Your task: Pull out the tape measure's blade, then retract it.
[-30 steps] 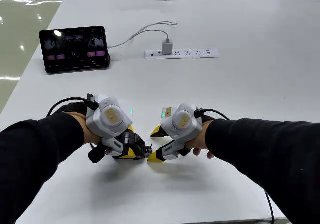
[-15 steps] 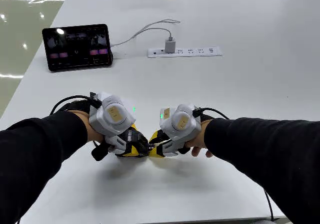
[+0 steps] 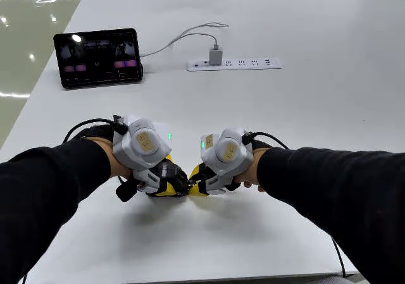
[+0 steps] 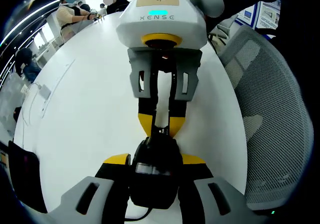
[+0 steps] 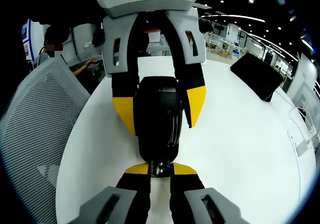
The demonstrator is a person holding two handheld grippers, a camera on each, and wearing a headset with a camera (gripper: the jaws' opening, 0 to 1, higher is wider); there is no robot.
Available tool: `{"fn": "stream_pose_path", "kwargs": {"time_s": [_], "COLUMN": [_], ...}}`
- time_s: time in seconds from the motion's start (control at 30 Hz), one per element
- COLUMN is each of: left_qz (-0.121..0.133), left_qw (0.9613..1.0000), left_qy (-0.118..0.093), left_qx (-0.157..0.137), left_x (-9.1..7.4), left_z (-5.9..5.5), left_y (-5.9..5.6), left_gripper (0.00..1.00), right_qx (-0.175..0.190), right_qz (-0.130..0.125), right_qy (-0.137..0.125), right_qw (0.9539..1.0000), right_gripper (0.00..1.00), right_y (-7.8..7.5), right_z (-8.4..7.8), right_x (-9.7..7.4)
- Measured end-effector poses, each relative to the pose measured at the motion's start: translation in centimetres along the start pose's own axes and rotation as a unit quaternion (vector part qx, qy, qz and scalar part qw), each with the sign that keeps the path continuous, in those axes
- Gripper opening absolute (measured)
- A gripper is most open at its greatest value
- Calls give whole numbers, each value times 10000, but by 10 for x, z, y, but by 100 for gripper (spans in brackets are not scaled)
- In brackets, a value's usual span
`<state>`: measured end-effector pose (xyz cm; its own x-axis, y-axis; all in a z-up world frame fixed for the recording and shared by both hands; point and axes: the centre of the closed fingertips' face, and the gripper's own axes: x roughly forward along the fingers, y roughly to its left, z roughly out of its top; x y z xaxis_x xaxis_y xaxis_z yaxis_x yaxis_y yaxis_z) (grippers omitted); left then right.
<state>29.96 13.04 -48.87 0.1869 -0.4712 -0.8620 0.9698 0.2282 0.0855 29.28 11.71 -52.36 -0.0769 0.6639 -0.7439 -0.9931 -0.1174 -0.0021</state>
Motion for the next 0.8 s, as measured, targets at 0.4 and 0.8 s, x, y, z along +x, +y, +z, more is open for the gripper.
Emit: {"fn": "stream_pose_path", "kwargs": {"time_s": [0.4,0.8], "left_qz": [3,34], "left_qw": [10000,10000], "left_qy": [-21,-38], "left_qx": [-8,-40], "left_x": [-1,-1], "left_z": [-1,-2], "left_y": [0,2], "left_gripper": [31,31], "right_qx": [20,59], "right_qz": [54,52], "right_qy": [38,98], "right_qw": [10000,9999], "right_gripper": [10,10], "right_y": [0,-2], "right_z": [-3,-11], "right_x": [-3,-9]}}
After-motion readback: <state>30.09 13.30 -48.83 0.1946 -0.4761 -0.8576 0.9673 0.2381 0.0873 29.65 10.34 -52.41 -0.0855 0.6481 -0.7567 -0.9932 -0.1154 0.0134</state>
